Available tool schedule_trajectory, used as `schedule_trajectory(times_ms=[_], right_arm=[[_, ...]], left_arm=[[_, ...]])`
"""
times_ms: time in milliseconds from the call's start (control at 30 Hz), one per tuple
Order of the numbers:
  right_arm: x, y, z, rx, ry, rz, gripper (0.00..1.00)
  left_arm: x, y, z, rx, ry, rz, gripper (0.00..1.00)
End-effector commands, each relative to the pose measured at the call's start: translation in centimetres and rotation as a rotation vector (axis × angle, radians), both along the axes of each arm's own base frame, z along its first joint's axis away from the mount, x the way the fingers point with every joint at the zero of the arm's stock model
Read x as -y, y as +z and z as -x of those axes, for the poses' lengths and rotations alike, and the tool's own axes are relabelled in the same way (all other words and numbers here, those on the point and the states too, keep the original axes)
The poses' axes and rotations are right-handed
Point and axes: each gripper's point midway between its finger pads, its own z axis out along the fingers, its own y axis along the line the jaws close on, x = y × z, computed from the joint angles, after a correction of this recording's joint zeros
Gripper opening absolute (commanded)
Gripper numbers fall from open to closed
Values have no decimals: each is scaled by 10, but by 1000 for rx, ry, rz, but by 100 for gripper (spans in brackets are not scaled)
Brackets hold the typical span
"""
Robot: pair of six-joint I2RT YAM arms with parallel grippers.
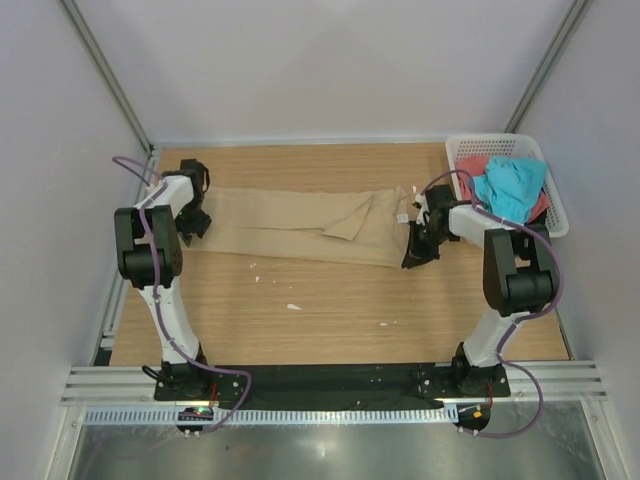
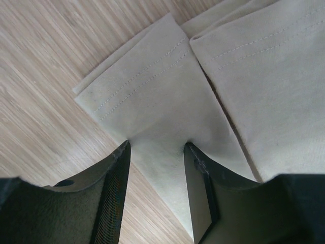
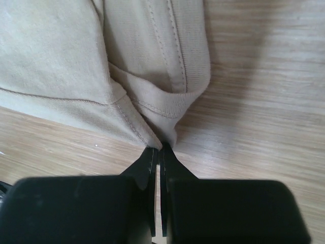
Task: Fold and stack the t-shirts
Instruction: Fold the tshirt
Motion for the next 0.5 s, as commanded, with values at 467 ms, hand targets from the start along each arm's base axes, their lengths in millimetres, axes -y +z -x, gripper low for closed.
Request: schedule_trajectory(times_ms=[467], right_arm=[[29,25,17,7,-233,135,19]], left_arm=[[-10,38,41,-52,0,-40,55]])
